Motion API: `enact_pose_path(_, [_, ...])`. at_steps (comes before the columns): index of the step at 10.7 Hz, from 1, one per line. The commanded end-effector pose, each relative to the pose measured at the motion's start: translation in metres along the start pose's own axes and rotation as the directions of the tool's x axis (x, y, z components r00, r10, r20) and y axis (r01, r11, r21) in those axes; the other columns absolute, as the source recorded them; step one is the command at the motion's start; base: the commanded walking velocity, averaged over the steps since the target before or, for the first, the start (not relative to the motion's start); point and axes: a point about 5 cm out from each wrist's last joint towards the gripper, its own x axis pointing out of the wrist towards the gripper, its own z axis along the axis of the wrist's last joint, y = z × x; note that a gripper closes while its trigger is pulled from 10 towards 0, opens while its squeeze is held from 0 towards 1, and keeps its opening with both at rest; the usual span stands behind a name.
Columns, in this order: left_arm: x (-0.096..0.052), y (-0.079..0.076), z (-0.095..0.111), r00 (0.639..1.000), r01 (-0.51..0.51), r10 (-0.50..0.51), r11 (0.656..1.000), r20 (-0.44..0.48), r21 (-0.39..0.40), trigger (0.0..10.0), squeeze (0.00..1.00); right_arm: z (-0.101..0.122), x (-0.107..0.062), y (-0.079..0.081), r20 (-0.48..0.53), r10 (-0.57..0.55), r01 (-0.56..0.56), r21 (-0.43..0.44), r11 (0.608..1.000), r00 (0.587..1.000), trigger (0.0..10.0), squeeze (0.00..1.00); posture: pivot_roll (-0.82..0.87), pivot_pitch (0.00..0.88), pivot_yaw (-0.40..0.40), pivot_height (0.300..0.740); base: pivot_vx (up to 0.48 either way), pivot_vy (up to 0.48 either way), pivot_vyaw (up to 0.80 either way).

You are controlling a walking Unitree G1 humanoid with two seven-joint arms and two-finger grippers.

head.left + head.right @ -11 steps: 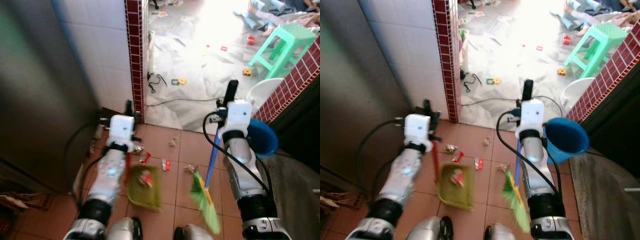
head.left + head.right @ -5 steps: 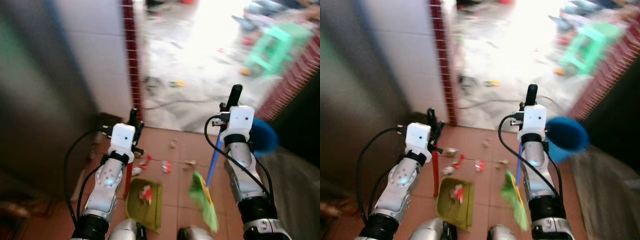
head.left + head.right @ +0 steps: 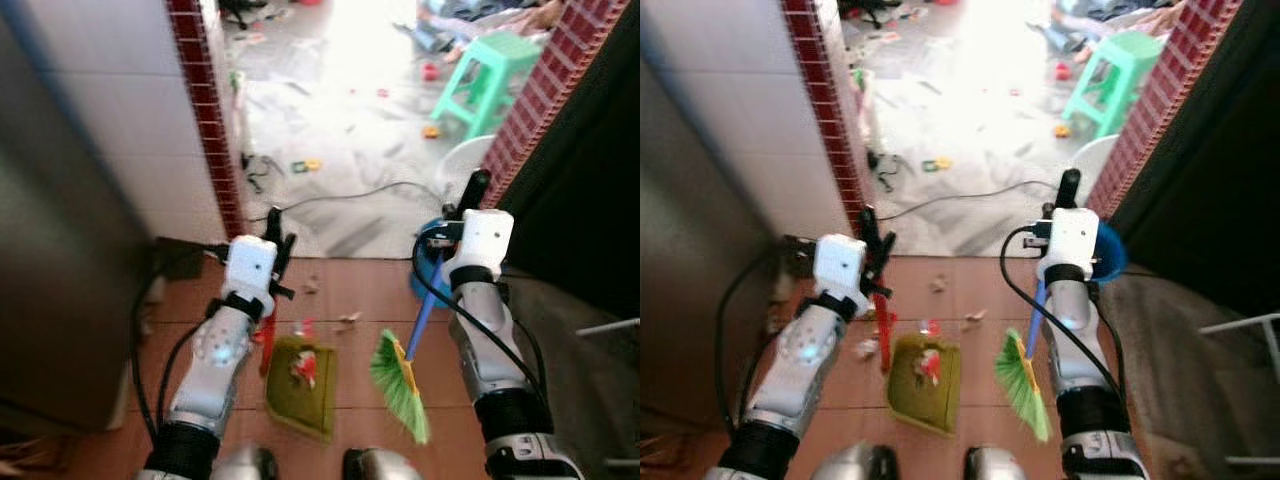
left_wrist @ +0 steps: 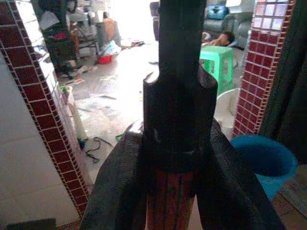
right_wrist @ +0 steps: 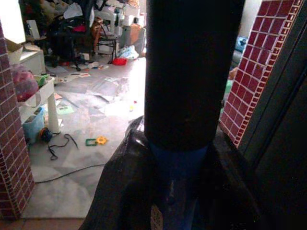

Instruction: Sweep floor

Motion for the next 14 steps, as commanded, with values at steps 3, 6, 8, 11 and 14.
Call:
enact_pose_path(3, [0.0057,-0.0029,0.0125,0.999,0.009,-0.009,1.0,0.046,0.0,10.0,0.0,-0.0016,0.0043,-0.0094,-0.015,-0.012,0.012,-0.024,1.0,1.0,10.0,0.0,-0.04,0.03,-0.026,0.74,0.0,-0.3,0.0])
enact_pose_path(6, [0.0076,-0.0029,0.0126,0.999,0.008,-0.007,1.0,0.045,-0.006,10.0,0.0,-0.0018,0.0057,-0.0093,-0.02,-0.008,0.007,-0.016,1.0,1.0,10.0,0.0,-0.04,0.026,-0.03,0.74,0.0,-0.303,0.0])
enact_pose_path(8, [0.0078,-0.0031,0.0124,0.999,0.007,-0.007,1.0,0.041,-0.01,10.0,0.0,-0.0029,0.0052,-0.0086,-0.024,-0.004,0.004,-0.015,1.0,1.0,10.0,0.0,-0.04,0.026,-0.03,0.74,0.0,-0.3,0.0])
enact_pose_path(11, [0.0077,-0.0026,0.0114,0.999,0.001,-0.001,1.0,0.035,-0.016,10.0,0.0,-0.0036,0.0057,-0.0088,-0.028,-0.003,0.002,-0.018,1.0,1.0,10.0,0.0,-0.04,0.027,-0.031,0.74,0.0,-0.176,0.0])
enact_pose_path(14, [0.0072,0.0014,0.0121,0.999,-0.03,0.031,0.999,0.041,-0.019,10.0,0.0,-0.0068,0.0033,-0.0048,-0.038,0.014,-0.014,-0.016,1.0,0.999,10.0,0.0,-0.04,0.027,-0.031,0.74,0.0,0.0,0.0])
